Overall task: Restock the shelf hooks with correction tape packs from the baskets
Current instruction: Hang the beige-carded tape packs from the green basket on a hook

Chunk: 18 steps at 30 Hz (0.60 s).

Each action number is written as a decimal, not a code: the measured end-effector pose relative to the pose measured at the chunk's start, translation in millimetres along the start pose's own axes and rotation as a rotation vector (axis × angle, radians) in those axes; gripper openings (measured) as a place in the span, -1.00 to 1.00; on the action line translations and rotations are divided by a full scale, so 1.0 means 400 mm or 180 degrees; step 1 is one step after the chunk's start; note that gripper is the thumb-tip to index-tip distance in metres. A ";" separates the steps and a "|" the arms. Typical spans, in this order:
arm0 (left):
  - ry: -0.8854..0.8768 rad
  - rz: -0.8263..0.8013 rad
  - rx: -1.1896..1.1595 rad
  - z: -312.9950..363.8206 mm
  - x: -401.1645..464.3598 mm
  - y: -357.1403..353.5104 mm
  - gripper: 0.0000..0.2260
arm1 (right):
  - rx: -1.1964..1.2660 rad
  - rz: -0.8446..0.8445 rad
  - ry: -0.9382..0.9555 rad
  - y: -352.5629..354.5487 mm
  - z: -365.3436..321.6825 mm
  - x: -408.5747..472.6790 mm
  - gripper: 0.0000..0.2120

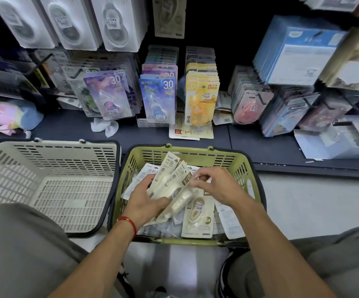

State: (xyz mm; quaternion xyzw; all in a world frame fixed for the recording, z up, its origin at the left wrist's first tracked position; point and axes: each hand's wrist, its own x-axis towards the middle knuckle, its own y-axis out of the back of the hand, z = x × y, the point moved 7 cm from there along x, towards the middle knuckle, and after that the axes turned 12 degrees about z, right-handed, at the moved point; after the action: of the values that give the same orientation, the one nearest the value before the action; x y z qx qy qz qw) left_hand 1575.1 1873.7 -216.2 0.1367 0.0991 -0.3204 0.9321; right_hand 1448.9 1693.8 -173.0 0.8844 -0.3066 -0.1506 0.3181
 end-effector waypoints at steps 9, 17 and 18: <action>0.1040 -0.0798 -0.1084 -0.015 -0.029 -0.050 -0.48 | -0.0592 0.0697 0.0186 0.052 -0.049 0.029 -0.74; 0.1052 -0.0270 -0.0939 -0.032 -0.025 -0.028 -0.53 | 0.0098 0.1283 -0.0452 0.046 0.030 0.013 -0.82; 0.1104 -0.0113 -0.1136 -0.033 -0.018 -0.016 -0.57 | -0.0015 0.1191 -0.0683 0.045 0.055 0.012 -0.79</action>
State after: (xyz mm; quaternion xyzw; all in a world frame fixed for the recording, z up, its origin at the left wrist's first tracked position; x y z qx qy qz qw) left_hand 1564.4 1877.2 -228.1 0.0212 0.3150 -0.2859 0.9048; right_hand 1434.5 1669.1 -178.2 0.7902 -0.4972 -0.1829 0.3081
